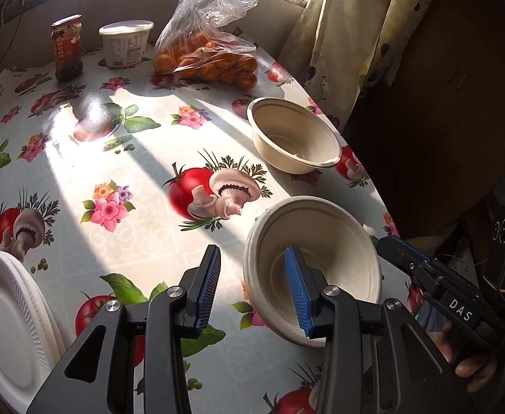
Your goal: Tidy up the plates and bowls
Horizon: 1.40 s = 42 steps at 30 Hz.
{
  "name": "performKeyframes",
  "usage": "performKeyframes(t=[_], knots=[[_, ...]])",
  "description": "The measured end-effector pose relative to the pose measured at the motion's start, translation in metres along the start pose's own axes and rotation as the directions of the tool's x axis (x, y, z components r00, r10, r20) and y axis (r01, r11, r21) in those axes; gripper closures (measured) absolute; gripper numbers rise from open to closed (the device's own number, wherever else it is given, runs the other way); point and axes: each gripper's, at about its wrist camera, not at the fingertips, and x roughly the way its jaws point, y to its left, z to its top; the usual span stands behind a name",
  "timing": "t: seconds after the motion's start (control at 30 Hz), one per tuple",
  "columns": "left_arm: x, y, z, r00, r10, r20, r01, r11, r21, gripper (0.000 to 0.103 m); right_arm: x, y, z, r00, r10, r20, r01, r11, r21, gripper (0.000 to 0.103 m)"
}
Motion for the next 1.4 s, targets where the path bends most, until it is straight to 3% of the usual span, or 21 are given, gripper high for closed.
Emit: performKeyframes(t=[0.57,1.4], knots=[[0.017,0.014,0.053,0.999,0.022,0.044,-0.023,0.999,0.022,0.063,0.011,-0.015,0.046,0.998,-0.031,0.053,0.032,0.999,-0.021,0.072],[0.065,0.008,0.102,0.999,0.019,0.028,-0.020,0.998,0.052,0.063,0.059,-0.038,0.090,0.999,-0.045,0.009,0.045,0.999,-0.029,0.072]])
